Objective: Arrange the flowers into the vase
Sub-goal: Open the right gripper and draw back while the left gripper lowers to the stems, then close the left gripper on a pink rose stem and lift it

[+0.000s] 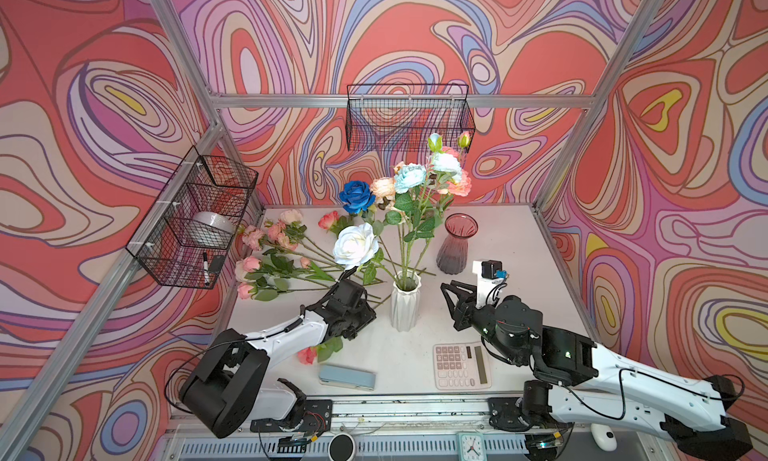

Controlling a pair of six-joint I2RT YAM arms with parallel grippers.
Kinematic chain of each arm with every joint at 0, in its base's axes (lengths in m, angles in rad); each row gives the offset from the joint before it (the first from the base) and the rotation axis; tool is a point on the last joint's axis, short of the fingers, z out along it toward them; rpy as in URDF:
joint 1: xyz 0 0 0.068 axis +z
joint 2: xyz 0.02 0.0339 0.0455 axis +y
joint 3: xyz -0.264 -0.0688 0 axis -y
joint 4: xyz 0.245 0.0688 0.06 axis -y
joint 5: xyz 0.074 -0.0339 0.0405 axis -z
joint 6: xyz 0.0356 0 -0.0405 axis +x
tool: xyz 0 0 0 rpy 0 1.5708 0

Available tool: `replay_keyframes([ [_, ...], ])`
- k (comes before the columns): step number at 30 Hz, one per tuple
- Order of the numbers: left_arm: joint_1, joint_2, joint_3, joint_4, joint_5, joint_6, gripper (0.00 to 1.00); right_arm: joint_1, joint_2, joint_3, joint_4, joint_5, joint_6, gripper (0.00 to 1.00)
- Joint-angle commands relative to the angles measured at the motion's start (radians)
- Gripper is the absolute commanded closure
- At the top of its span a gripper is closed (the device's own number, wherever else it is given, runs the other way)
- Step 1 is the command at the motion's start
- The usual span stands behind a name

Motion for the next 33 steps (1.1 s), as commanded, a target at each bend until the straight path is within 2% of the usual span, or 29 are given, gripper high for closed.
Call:
replay_keyframes([
  [1,0.049,0.044,0.056,-0.059,-0.090,0.077,0.44,0.005,-0.018,-0.017,-0.021,0.020,0.008,0.70],
  [9,0.166,0.161,0.154,-0.091,-0.159,0.161,0.41,0.006,-0.021,-0.018,-0.026,0.024,0.010,0.70],
  [16,0.227,0.244,0.195,-0.047,-0.164,0.138,0.41,0.005,-0.028,-0.018,-0.030,0.025,0.010,0.71],
  [22,0.238,0.280,0.217,-0.036,-0.150,0.059,0.56,0.004,-0.028,-0.018,-0.032,0.029,0.008,0.71],
  [28,0.256,0.308,0.203,0.054,-0.110,-0.090,0.62,0.006,-0.029,-0.015,-0.032,0.032,0.002,0.71],
  [33,0.271,0.301,0.245,0.046,-0.150,-0.150,0.69,0.004,-0.032,-0.007,-0.044,0.031,-0.002,0.71],
])
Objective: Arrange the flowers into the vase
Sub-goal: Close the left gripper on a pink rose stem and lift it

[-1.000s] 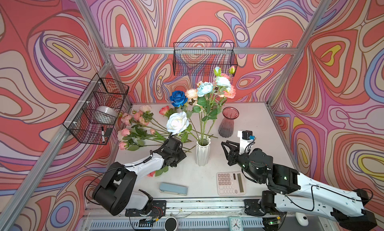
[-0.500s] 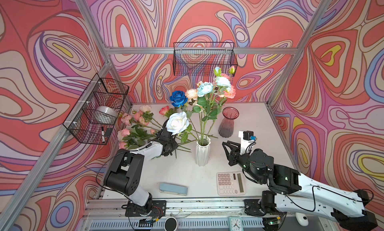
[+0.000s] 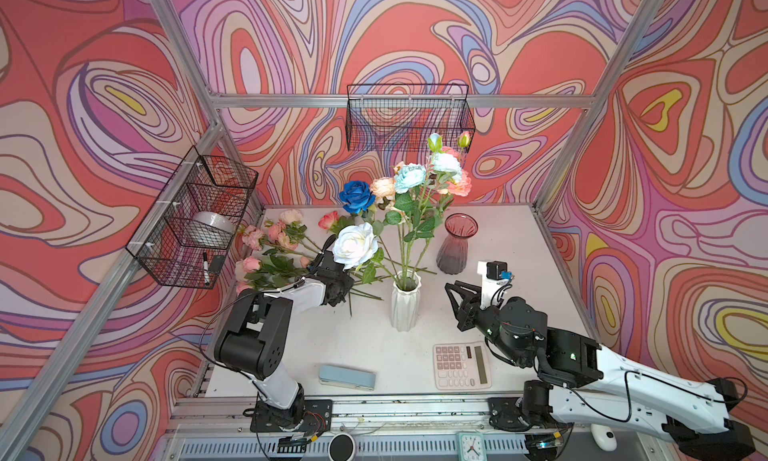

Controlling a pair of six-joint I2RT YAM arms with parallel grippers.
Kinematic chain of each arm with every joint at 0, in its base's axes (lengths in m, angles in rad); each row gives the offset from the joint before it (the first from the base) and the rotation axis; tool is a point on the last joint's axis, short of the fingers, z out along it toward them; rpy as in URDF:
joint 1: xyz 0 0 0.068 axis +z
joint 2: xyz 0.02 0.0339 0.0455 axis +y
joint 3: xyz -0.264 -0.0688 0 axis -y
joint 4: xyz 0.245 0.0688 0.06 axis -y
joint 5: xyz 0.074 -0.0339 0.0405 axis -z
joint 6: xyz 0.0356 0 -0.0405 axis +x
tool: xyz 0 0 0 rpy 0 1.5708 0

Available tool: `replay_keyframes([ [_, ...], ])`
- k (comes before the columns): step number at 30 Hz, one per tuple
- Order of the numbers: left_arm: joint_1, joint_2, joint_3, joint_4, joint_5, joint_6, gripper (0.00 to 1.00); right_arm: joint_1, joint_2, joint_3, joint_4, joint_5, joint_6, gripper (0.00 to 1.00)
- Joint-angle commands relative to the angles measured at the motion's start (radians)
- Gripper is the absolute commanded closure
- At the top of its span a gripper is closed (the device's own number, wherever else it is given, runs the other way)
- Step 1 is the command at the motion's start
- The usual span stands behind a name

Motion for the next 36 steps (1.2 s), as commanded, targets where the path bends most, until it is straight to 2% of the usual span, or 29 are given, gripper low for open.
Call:
replay_keyframes([
  [1,0.020,0.016,0.040,-0.024,-0.037,-0.083,0.71,0.005,-0.015,-0.002,-0.025,0.014,-0.008,0.71],
  [9,0.034,-0.004,0.107,-0.068,-0.062,-0.112,0.84,0.006,-0.032,-0.003,-0.032,0.029,-0.017,0.72],
  [13,0.033,-0.048,0.119,-0.070,-0.076,-0.125,0.86,0.005,-0.021,0.004,-0.032,0.033,-0.024,0.72],
  [19,0.034,-0.142,0.153,-0.102,-0.109,-0.099,0.95,0.006,-0.014,0.005,-0.030,0.037,-0.032,0.72],
  [22,0.033,-0.196,0.168,-0.121,-0.126,-0.065,0.99,0.006,-0.015,0.004,-0.026,0.037,-0.034,0.72],
  [28,0.033,-0.362,0.160,-0.158,-0.202,0.019,1.00,0.004,-0.015,0.003,-0.020,0.034,-0.041,0.72],
  [33,0.033,-0.557,0.162,-0.237,-0.325,0.152,1.00,0.005,-0.017,0.014,-0.024,0.031,-0.055,0.72],
  [36,0.033,-0.662,0.176,-0.297,-0.349,0.230,1.00,0.005,-0.019,0.024,-0.025,0.025,-0.069,0.69],
])
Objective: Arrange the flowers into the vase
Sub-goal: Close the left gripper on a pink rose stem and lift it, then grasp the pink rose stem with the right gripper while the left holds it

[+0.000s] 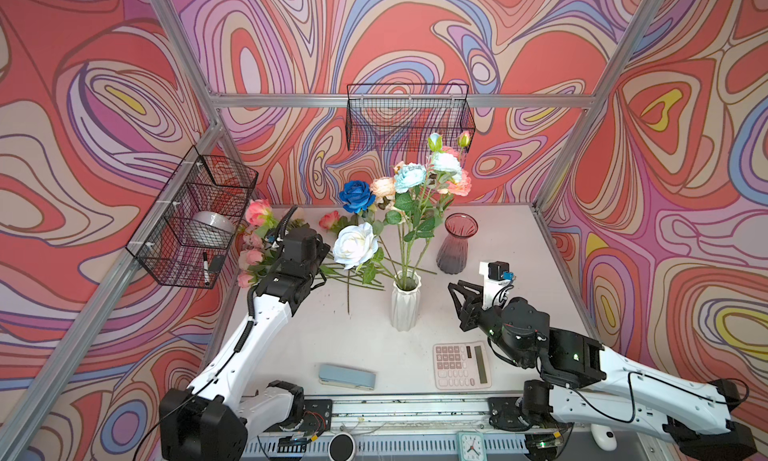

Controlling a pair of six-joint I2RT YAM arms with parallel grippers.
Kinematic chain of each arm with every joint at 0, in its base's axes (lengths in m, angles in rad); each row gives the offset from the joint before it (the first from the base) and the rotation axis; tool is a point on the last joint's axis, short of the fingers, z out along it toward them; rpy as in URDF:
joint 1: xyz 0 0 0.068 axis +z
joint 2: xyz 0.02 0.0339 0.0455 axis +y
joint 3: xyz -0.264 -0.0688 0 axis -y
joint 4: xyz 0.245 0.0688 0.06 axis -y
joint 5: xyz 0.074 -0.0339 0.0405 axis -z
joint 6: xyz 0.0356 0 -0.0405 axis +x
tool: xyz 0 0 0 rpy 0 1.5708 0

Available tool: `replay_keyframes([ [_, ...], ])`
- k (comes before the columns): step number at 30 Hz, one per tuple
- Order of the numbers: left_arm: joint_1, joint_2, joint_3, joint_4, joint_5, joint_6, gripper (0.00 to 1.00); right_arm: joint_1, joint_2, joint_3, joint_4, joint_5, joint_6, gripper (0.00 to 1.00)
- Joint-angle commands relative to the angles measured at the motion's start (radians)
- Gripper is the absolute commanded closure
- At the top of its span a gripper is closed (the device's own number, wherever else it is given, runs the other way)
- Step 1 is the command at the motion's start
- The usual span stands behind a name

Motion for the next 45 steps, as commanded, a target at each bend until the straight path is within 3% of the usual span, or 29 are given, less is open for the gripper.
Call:
replay_keyframes([
  [1,0.004,-0.103,0.030,-0.123,-0.086,0.130,1.00,0.005,-0.004,0.028,-0.003,0.001,-0.031,0.69],
  [7,0.004,-0.300,0.033,-0.245,-0.034,0.211,1.00,0.005,0.000,0.063,0.014,-0.084,-0.097,0.63],
  [14,0.004,-0.485,0.089,-0.376,0.109,0.290,1.00,0.007,0.084,0.108,0.066,-0.342,-0.189,0.55],
  [25,0.004,-0.610,0.215,-0.415,0.638,0.421,1.00,0.154,0.306,0.255,0.073,-0.536,-0.322,0.48],
  [32,0.004,-0.712,0.196,-0.354,0.867,0.500,1.00,0.317,0.453,0.393,0.086,-0.478,-0.401,0.43],
  [39,0.004,-0.757,0.200,-0.337,0.960,0.536,1.00,0.378,0.593,0.547,0.063,-0.396,-0.444,0.39],
  [42,0.004,-0.766,0.203,-0.335,0.983,0.542,1.00,0.378,0.609,0.567,0.078,-0.439,-0.449,0.42],
  [45,0.004,-0.758,0.203,-0.339,0.993,0.542,1.00,0.379,0.625,0.593,0.075,-0.495,-0.448,0.63],
])
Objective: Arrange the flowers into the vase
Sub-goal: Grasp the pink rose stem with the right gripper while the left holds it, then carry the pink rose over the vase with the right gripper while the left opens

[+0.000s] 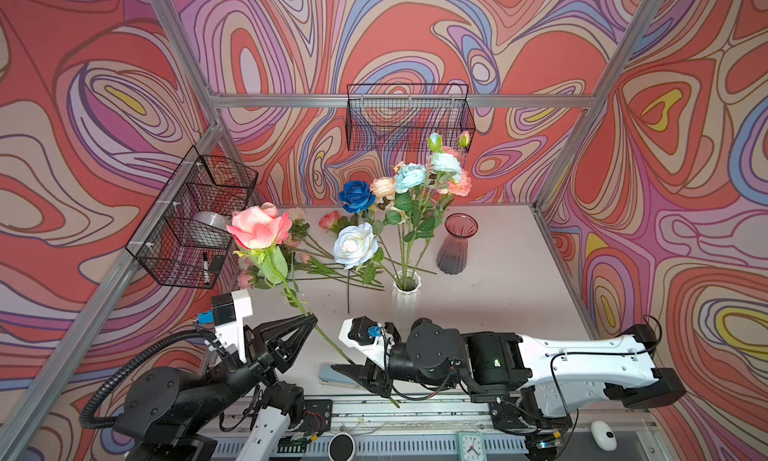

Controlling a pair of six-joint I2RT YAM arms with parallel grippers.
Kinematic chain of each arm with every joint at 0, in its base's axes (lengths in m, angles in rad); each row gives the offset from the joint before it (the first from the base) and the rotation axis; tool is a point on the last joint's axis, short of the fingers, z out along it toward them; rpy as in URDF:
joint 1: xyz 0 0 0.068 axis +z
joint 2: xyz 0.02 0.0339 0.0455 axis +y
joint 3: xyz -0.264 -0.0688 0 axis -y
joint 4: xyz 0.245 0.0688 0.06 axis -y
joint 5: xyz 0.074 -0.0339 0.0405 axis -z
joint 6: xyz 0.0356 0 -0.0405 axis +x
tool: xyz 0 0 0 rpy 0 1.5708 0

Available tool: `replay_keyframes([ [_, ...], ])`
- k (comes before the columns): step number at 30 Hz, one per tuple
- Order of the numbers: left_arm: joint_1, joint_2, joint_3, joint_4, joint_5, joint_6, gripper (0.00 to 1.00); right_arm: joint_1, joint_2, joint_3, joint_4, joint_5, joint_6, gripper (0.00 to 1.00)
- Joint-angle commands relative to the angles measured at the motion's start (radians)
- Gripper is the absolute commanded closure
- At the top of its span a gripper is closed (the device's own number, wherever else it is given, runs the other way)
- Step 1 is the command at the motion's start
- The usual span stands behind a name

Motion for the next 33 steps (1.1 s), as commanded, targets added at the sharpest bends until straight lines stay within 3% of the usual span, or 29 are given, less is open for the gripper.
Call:
replay_keyframes([
  [1,0.004,-0.001,0.002,0.034,0.051,0.022,1.00,0.001,0.015,0.049,0.001,-0.055,-0.006,0.70],
  [8,0.004,0.019,-0.022,0.107,0.117,-0.012,0.95,0.001,0.026,0.066,-0.011,-0.081,-0.008,1.00],
  [10,0.004,0.032,-0.020,0.116,0.129,-0.020,0.87,0.000,0.008,0.047,0.017,-0.063,-0.008,1.00],
  [11,0.004,0.034,-0.023,0.123,0.128,-0.028,0.79,0.001,-0.007,0.029,0.035,-0.054,-0.008,1.00],
  [13,0.004,0.031,-0.035,0.152,0.112,-0.055,0.39,0.001,-0.046,-0.012,0.081,-0.032,-0.007,1.00],
  [14,0.005,0.027,-0.043,0.171,0.110,-0.069,0.27,0.001,-0.067,-0.035,0.106,-0.020,-0.007,1.00],
  [16,0.004,0.017,-0.063,0.218,0.105,-0.101,0.11,0.001,-0.117,-0.091,0.166,0.010,-0.007,1.00],
  [17,0.004,0.014,-0.069,0.231,0.098,-0.110,0.08,0.001,-0.137,-0.109,0.184,0.025,-0.009,1.00],
  [20,0.004,-0.007,-0.078,0.260,0.052,-0.123,0.01,0.001,-0.191,-0.150,0.209,0.075,-0.031,1.00],
  [26,0.004,-0.103,-0.153,0.301,-0.088,-0.103,0.00,0.001,-0.326,-0.276,0.373,0.283,-0.134,1.00],
  [29,0.004,-0.113,-0.186,0.271,-0.122,-0.090,0.00,0.001,-0.368,-0.358,0.565,0.411,-0.282,1.00],
  [33,0.004,-0.115,-0.226,0.249,-0.131,-0.091,0.00,0.000,-0.338,-0.444,0.933,0.534,-0.581,1.00],
])
